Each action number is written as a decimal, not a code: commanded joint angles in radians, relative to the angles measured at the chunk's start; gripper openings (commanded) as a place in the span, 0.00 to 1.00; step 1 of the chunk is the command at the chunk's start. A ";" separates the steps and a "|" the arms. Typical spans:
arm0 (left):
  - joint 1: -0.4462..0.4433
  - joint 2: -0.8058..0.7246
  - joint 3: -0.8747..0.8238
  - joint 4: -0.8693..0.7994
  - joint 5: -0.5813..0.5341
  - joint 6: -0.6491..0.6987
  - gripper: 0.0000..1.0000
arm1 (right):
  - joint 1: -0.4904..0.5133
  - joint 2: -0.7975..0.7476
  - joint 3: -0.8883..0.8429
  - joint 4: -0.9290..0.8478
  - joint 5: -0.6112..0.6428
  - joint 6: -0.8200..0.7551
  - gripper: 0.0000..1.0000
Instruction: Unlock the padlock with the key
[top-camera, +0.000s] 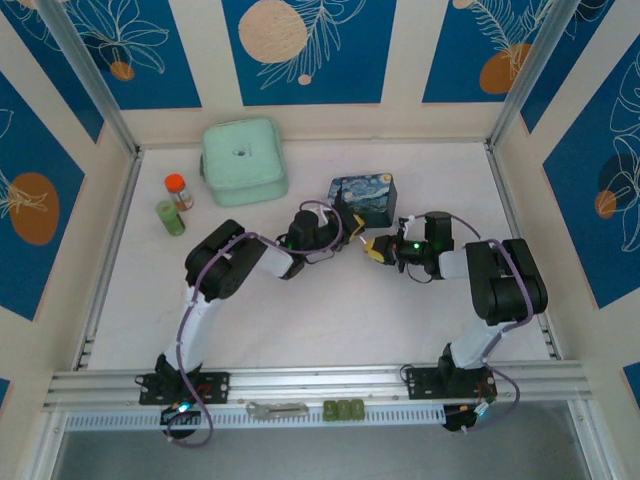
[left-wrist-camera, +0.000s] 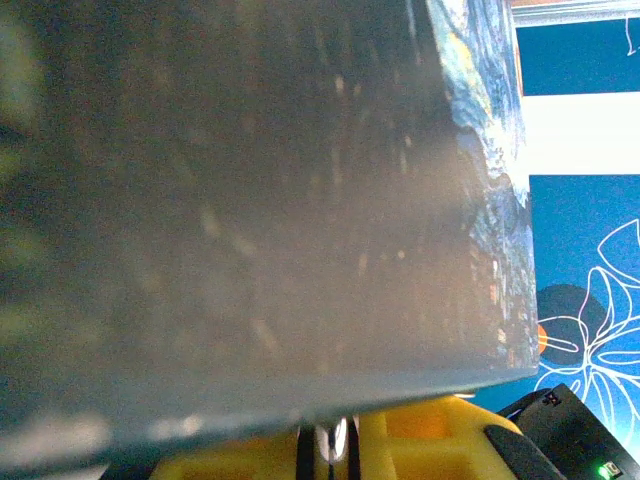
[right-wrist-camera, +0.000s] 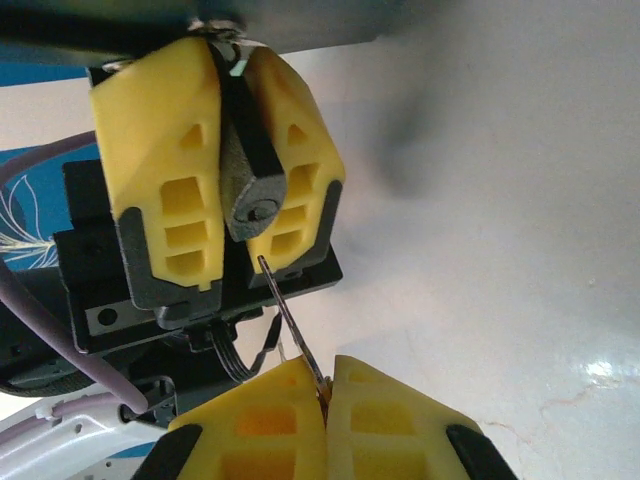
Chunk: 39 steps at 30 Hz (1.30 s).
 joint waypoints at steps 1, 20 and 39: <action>0.000 0.001 -0.015 0.068 0.019 -0.012 0.00 | 0.004 0.013 0.024 0.032 -0.022 0.015 0.00; -0.006 -0.007 -0.013 0.076 0.016 -0.013 0.00 | 0.010 0.047 0.020 0.098 -0.019 0.045 0.00; -0.012 -0.009 -0.015 0.092 0.022 -0.019 0.00 | 0.020 0.078 0.042 0.182 -0.029 0.095 0.00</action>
